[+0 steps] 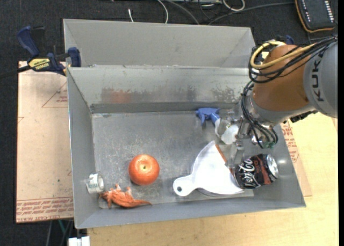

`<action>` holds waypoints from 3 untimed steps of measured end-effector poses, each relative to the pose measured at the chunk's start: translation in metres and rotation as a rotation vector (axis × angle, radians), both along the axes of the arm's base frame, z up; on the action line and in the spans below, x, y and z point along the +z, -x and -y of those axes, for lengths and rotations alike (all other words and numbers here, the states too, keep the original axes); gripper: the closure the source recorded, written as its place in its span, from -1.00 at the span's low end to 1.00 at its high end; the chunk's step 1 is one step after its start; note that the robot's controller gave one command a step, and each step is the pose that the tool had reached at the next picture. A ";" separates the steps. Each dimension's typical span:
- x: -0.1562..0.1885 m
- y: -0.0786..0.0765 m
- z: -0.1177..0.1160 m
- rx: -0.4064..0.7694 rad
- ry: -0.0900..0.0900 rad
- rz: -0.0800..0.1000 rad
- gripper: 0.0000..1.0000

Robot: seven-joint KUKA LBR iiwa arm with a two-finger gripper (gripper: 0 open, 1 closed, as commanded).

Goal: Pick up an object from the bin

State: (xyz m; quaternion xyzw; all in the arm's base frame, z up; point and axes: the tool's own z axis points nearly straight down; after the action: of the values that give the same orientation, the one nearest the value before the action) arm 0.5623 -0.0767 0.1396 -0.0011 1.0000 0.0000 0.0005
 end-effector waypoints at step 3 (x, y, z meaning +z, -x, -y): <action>-0.039 -0.002 -0.017 -0.129 0.000 0.019 -1.00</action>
Offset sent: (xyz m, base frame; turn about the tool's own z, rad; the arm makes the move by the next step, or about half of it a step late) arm -0.0566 0.0241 -0.0525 -0.0820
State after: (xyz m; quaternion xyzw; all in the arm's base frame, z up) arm 0.5648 -0.0592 0.1007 0.0636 0.9979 -0.0001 0.0098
